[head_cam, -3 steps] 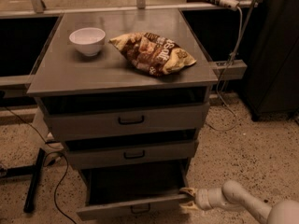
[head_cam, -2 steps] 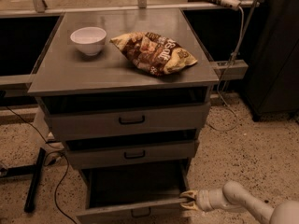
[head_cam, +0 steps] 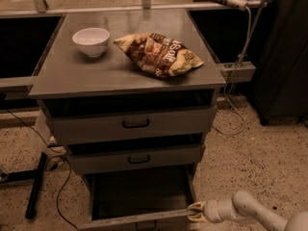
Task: Open bottom drawer
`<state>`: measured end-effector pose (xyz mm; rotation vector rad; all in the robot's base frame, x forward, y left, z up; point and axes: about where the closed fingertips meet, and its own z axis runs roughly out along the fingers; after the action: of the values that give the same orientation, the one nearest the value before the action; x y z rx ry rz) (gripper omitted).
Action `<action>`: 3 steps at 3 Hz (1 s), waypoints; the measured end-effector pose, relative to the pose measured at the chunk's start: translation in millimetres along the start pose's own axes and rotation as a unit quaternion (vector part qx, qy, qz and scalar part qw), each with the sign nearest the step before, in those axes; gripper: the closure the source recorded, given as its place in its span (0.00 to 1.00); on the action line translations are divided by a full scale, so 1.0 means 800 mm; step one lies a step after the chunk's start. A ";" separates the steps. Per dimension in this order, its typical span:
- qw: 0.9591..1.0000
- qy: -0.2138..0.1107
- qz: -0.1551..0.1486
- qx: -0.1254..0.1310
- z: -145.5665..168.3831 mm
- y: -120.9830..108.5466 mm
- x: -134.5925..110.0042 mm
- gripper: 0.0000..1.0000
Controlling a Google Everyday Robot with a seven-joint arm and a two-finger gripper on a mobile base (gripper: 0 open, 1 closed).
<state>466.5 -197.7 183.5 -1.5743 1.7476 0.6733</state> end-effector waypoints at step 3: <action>1.000 -0.002 0.004 0.005 -0.008 0.021 -0.001 1.00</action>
Offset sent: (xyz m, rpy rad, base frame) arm -0.3268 -0.0652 -0.0405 0.0904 -0.0215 -0.2275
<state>449.3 -199.7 186.7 -1.5583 1.7522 0.6706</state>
